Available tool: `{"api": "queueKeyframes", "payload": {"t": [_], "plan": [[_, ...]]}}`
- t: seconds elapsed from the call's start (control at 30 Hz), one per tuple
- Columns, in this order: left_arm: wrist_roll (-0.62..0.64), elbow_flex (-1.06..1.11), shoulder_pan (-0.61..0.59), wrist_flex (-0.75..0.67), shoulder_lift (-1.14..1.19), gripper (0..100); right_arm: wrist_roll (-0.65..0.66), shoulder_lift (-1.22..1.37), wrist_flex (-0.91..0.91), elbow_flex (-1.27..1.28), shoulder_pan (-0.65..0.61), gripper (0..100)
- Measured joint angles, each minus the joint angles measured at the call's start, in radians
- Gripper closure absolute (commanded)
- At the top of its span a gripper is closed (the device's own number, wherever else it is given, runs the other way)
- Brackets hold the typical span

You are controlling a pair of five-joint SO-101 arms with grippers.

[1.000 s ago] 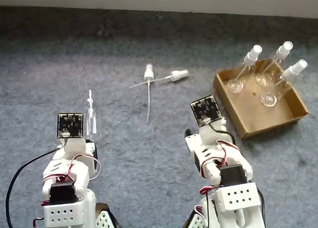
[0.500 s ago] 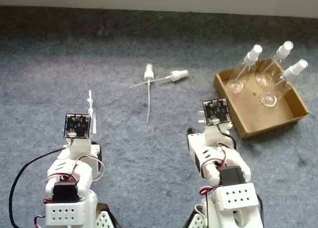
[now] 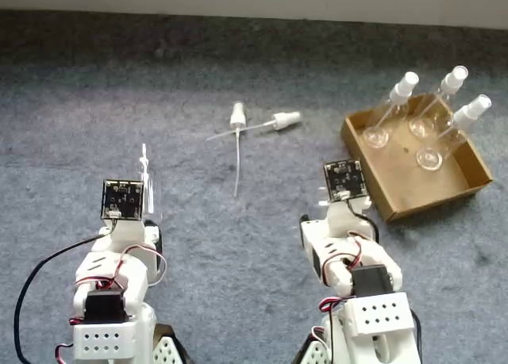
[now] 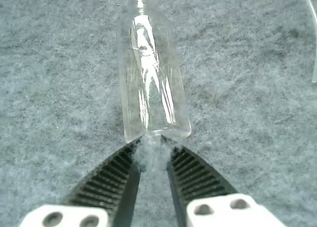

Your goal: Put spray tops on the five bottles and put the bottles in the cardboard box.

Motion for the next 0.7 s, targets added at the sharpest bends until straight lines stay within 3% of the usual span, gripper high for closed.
{"api": "queueKeyframes", "payload": {"t": [0.23, 0.4, 0.7], "plan": [[0.0, 0.0, 0.0, 0.0, 0.0, 100, 0.0, -0.002, 0.051, -0.068, 0.094, 89.6], [0.0, 0.0, 0.0, 0.0, 0.0, 100, 0.0, -0.002, 0.219, -0.224, 0.106, 89.6], [0.0, 0.0, 0.0, 0.0, 0.0, 100, 0.0, -0.002, 0.339, -0.356, 0.11, 89.6]]}}
